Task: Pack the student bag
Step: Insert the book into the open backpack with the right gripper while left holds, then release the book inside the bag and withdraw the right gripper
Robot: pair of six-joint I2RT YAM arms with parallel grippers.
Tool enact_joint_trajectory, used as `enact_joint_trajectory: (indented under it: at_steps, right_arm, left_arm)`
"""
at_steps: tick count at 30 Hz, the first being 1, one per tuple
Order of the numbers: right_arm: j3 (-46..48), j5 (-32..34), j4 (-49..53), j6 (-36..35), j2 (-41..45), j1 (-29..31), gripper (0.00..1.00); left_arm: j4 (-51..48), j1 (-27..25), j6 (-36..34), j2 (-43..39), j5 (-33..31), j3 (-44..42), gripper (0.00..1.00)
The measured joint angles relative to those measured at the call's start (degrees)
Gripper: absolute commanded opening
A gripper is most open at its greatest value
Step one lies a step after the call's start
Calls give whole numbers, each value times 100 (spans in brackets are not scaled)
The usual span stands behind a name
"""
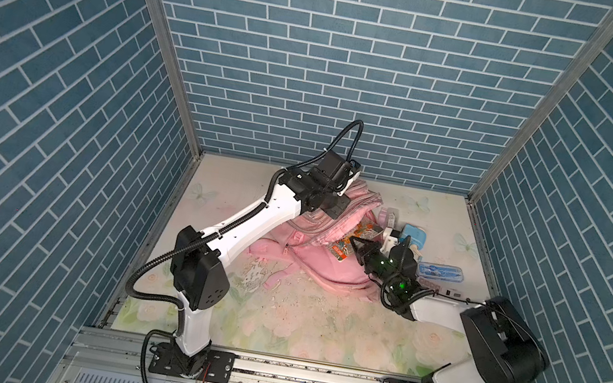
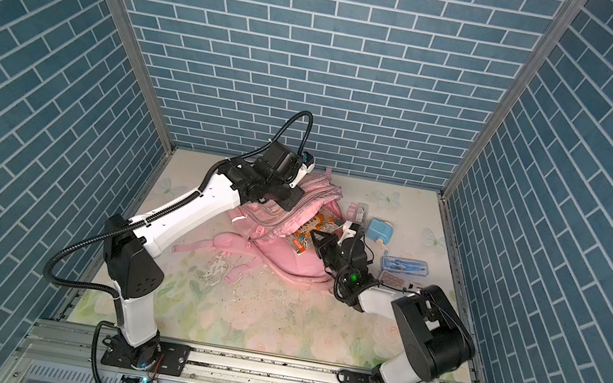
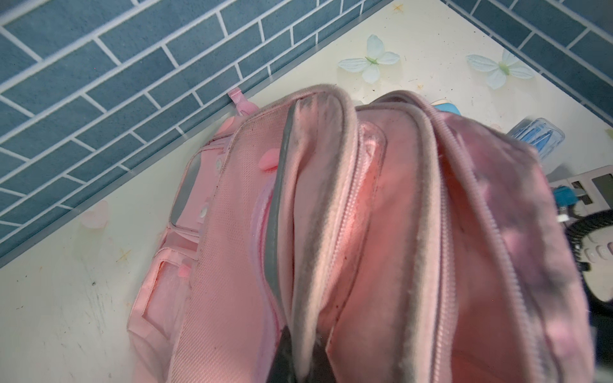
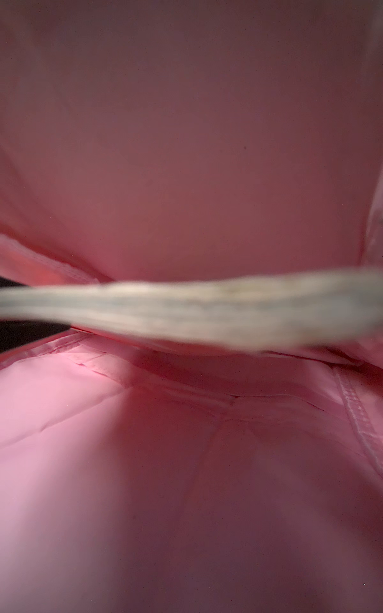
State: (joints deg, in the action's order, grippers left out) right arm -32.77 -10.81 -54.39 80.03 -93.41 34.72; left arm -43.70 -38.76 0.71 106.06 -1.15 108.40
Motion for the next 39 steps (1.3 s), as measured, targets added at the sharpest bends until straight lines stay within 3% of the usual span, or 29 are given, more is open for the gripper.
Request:
enact_joint_trajectory:
  at_steps: [7, 13, 15, 17, 25, 31, 39]
  right_arm:
    - [-494, 210, -409, 299, -1060, 162, 16]
    - [-844, 273, 179, 516, -1196, 203, 62]
    - [-968, 297, 586, 468, -1165, 210, 74]
    - [-1008, 334, 999, 404, -1043, 214, 80]
    - [-708, 452, 2221, 251, 166, 214, 84]
    - [-295, 350, 2643, -98, 1141, 214, 81]
    - [-210, 754, 4159, -1292, 2973, 79, 79]
  left_arm:
    - [146, 2, 9, -131, -7, -221, 0]
    - [160, 2, 57, -138, -9, -240, 0]
    - [160, 17, 68, -138, -11, -240, 0]
    - [160, 39, 94, -138, -7, -240, 0]
    - [251, 376, 212, -372, 83, -492, 0]
    - [352, 636, 199, -654, -44, -909, 0]
    - [601, 658, 103, -1016, -90, -1681, 0]
